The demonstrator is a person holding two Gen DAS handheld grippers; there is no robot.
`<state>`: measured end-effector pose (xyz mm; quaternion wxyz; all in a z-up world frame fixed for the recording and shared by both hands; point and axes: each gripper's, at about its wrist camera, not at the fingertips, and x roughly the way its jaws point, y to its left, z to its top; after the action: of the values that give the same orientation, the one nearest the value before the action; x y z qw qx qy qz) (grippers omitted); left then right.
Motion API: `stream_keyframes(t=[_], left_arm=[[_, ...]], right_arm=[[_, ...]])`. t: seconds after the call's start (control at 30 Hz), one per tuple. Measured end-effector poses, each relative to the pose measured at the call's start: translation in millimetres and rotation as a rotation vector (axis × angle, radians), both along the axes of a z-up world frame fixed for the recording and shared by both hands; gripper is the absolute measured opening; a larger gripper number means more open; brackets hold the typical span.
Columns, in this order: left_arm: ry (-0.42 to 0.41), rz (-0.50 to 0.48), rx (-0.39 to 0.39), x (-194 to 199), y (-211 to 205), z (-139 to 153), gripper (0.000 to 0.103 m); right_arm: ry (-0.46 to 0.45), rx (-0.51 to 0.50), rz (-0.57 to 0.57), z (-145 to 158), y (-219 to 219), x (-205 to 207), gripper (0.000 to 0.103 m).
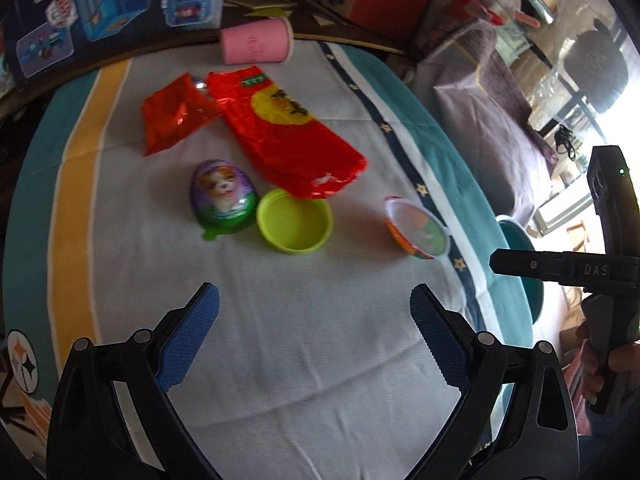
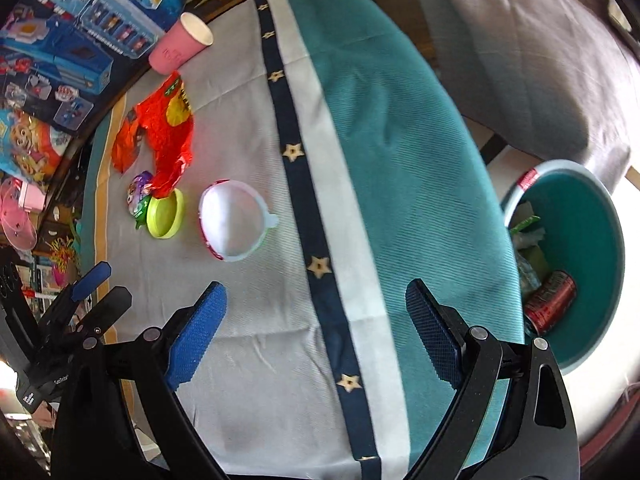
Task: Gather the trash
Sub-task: 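Move both tools back over the table toward the egg and plastic lid, then grip the purple chocolate egg with the left tool while the right tool grips the white lid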
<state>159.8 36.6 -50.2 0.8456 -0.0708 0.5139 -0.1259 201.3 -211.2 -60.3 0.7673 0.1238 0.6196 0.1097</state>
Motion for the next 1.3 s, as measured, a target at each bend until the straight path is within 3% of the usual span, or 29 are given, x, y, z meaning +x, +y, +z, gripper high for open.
stream_keyframes(t=[0.23,0.53,0.63,0.8,1.0,1.3], left_arm=[[0.000,0.065,0.005,4,50,-7,0.096],[0.007,0.054,0.019,21,66,-21,0.096],[0.009,0.051,0.021,29,68,-25,0.096],[-0.015,0.043,0.021,43,65,-25,0.096],[-0.008,0.050,0.028,66,47,-25,0.071],[0.005,0.076,0.054,81,26,-34,0.071]], right_arm=[[0.002,-0.060,0.069,-10,49,27,0.087],[-0.006,-0.140,0.082,-22,65,40,0.087],[-0.013,-0.143,0.100,-24,68,43,0.062],[-0.046,-0.113,0.104,-18,72,43,0.061],[-0.052,-0.090,0.093,-12,73,45,0.062],[-0.080,-0.106,0.100,-9,68,47,0.062]])
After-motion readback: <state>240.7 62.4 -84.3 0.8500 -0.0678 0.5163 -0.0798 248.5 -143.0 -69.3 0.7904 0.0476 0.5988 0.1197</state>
